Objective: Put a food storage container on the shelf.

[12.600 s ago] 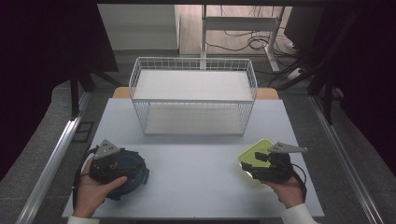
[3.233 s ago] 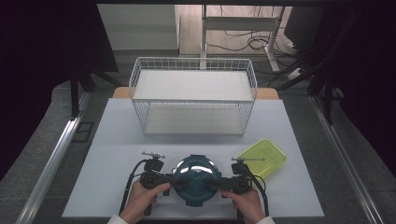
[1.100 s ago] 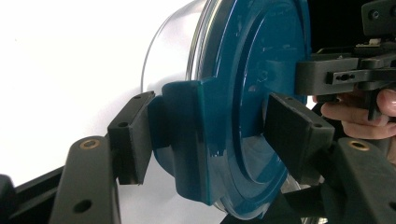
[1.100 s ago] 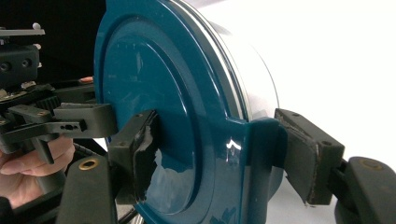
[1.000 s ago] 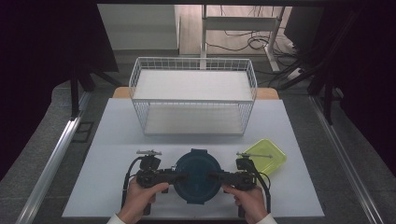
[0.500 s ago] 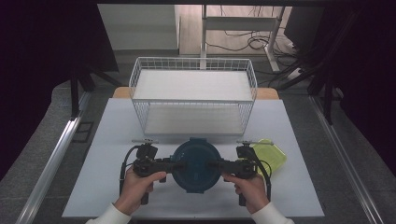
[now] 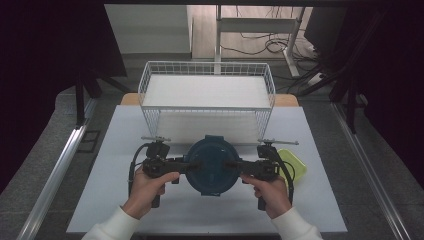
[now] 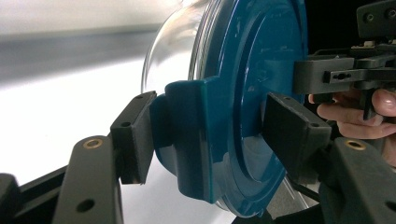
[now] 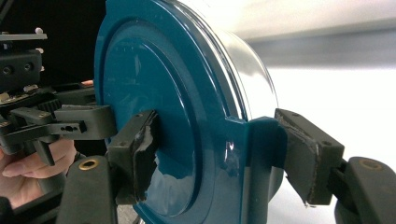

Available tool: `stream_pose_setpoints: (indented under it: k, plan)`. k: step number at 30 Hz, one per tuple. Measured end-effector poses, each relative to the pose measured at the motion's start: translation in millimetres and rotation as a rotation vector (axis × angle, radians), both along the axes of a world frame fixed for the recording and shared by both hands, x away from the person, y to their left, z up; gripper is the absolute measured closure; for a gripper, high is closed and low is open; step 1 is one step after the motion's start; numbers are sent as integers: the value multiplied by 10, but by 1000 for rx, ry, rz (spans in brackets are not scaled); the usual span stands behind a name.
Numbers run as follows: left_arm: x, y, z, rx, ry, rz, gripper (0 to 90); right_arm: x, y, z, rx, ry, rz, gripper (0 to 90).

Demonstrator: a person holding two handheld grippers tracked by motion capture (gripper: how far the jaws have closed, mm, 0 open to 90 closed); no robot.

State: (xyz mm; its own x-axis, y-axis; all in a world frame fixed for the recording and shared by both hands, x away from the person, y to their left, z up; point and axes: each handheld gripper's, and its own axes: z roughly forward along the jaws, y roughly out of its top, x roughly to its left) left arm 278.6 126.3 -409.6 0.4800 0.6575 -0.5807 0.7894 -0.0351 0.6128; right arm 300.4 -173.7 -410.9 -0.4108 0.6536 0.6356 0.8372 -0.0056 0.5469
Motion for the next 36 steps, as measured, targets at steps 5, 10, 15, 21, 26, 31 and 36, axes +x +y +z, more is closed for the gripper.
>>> stream_pose_setpoints:
  k: [5,10,15,21,26,31,36]
  plan:
    - [37,9,96,-3,-12,2,372,39,10,108,-1,-18,2,323]
    - [76,24,189,-5,-26,3,374,78,20,211,0,-36,-2,323]
    - [114,33,297,-1,-45,6,374,114,28,296,8,-45,-6,324]
    - [163,38,413,9,-54,8,375,170,29,386,24,-52,-7,324]
    - [212,51,493,12,-61,12,375,223,40,443,36,-52,-9,325]
    - [259,69,563,4,-68,16,377,270,57,517,38,-64,-11,326]
    - [311,81,649,6,-73,19,378,335,70,609,40,-73,-10,327]
